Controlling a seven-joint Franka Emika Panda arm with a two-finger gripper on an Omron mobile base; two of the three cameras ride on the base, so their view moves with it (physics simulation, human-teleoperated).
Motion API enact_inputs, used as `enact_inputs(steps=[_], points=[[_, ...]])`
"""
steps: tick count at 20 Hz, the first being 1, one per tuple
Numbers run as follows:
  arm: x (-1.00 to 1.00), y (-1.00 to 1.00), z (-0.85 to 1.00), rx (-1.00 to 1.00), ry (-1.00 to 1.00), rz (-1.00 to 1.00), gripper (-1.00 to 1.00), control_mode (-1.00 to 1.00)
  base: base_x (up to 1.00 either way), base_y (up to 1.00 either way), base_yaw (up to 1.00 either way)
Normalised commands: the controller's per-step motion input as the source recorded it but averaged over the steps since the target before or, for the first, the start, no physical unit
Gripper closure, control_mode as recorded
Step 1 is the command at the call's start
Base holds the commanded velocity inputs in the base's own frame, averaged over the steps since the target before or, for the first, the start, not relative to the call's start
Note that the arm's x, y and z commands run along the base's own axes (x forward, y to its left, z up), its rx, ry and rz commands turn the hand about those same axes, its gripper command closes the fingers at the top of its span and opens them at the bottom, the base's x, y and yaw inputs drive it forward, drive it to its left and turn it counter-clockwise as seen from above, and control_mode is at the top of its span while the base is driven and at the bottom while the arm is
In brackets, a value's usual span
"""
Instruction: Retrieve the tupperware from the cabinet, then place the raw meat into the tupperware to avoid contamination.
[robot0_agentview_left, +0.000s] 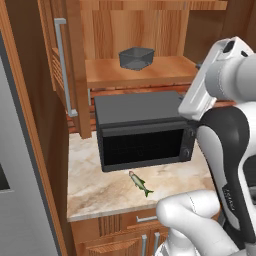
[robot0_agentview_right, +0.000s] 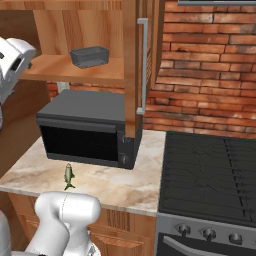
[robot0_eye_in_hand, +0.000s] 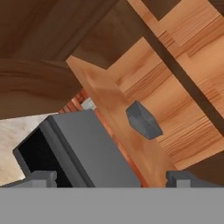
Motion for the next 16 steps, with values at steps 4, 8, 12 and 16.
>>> enact_inputs(steps=[4, 8, 12, 16], points=[[0.23, 0.0, 0.0, 0.02, 0.0, 0.0, -1.0, -1.0, 0.0, 0.0, 0.0], [0.26, 0.0, 0.0, 0.02, 0.0, 0.0, -1.0, -1.0, 0.0, 0.0, 0.0], [0.24, 0.0, 0.0, 0.0, 0.0, 0.0, -1.0, -1.0, 0.0, 0.0, 0.0], [0.25, 0.0, 0.0, 0.0, 0.0, 0.0, -1.0, -1.0, 0.0, 0.0, 0.0]])
